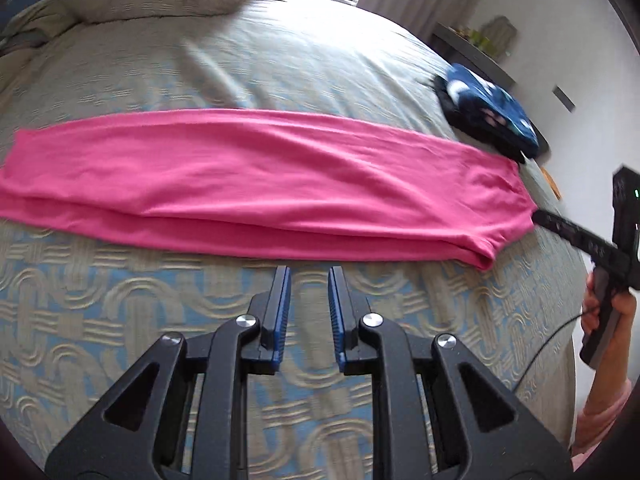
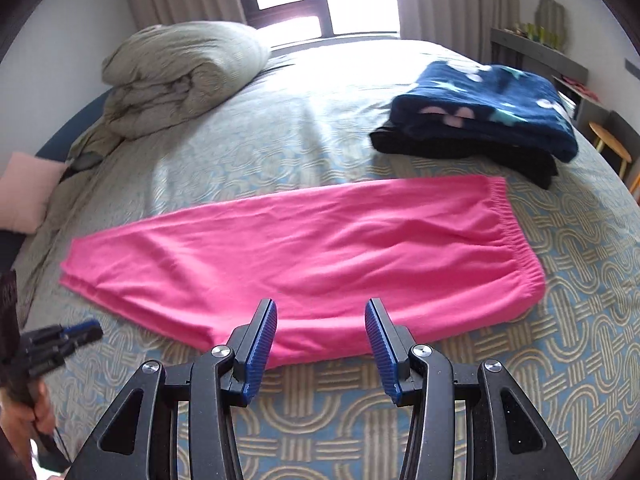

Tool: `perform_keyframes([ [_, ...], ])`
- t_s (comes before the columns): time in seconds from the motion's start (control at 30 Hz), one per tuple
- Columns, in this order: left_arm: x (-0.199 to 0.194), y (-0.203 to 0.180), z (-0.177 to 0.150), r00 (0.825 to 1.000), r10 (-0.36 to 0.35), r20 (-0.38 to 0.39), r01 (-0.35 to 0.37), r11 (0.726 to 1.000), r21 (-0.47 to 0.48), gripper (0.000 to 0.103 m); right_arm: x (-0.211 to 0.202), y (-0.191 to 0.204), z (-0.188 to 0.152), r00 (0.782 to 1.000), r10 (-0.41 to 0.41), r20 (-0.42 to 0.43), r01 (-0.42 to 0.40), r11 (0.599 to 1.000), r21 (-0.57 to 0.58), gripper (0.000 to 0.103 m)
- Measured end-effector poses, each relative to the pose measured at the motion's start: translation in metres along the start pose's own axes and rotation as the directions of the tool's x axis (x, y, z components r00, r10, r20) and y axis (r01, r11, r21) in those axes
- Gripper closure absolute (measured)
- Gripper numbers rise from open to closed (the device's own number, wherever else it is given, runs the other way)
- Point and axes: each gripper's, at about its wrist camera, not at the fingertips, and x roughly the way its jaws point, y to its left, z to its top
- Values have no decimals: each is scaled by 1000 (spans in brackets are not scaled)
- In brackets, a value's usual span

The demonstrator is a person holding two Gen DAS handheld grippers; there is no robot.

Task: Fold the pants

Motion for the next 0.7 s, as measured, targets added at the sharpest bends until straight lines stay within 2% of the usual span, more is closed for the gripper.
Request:
perform_keyframes([
  [0.1, -27, 61, 2, 992, 107, 65, -98, 987, -128, 82, 12, 44, -6, 999, 39, -38, -43, 992, -120, 56],
  [0.2, -50, 109, 2, 973, 203, 110, -177, 962, -209, 75, 27, 82, -12, 997, 1, -73, -17, 976, -217, 56],
  [0.27, -62, 139, 2, 958, 260, 123, -222, 940, -259, 74, 37, 99, -15, 996, -9, -93, -16, 965, -263, 56],
  [0.37, -72, 180, 7, 939, 319, 133, -262, 908, -329, 74, 53, 116, -20, 989, -75, -125, 32, 948, -318, 56],
  [0.47, -74, 214, 14, 935, 330, 133, -254, 882, -397, 74, 65, 121, -24, 981, -126, -147, 70, 938, -339, 56],
  [0.57, -68, 244, 25, 945, 296, 141, -205, 870, -449, 74, 71, 117, -25, 976, -146, -162, 87, 943, -322, 56],
  [0.7, -54, 264, 40, 959, 242, 149, -143, 864, -482, 74, 76, 112, -24, 972, -155, -178, 101, 955, -280, 56],
])
